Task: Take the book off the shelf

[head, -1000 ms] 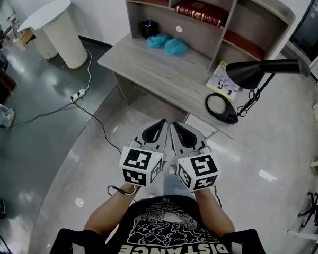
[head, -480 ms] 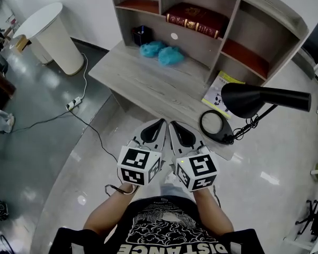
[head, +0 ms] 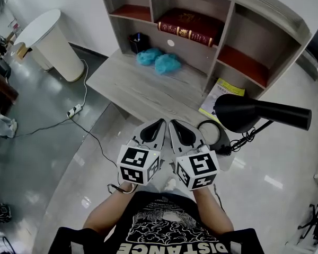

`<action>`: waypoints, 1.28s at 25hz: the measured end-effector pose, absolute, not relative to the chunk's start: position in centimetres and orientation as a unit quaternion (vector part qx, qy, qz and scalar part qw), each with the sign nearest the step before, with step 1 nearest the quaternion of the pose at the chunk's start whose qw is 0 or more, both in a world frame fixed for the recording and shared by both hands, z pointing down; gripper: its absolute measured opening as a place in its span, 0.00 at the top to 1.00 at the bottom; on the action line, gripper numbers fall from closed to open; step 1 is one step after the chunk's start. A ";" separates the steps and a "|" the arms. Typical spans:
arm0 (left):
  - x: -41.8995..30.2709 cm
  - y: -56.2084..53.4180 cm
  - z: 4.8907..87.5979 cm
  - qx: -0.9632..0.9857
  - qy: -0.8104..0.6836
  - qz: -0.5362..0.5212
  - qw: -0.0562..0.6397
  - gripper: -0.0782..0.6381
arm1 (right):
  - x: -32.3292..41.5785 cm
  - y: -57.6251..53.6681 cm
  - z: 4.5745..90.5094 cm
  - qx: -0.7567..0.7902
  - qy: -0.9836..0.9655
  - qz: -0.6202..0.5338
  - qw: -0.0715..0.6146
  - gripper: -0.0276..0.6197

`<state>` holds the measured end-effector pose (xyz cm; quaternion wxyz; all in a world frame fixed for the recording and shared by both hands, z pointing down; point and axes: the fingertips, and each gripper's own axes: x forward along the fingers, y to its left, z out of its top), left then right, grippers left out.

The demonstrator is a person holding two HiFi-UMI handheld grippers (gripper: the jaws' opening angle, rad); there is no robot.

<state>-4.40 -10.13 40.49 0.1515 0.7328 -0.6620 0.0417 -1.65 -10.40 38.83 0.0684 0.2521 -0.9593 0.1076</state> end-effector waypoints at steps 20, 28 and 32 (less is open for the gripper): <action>-8.8 -20.7 40.0 0.791 -0.593 0.027 0.150 0.88 | -6.2 -19.8 39.2 0.334 -0.933 0.108 0.076 0.93; -10.8 -26.0 38.8 0.822 -0.548 0.015 0.153 0.88 | -8.4 -24.3 38.6 0.379 -0.916 0.110 0.068 0.93; -11.7 -28.2 38.2 0.836 -0.519 -0.007 0.177 0.88 | -9.3 -26.1 38.1 0.404 -0.906 0.108 0.064 0.93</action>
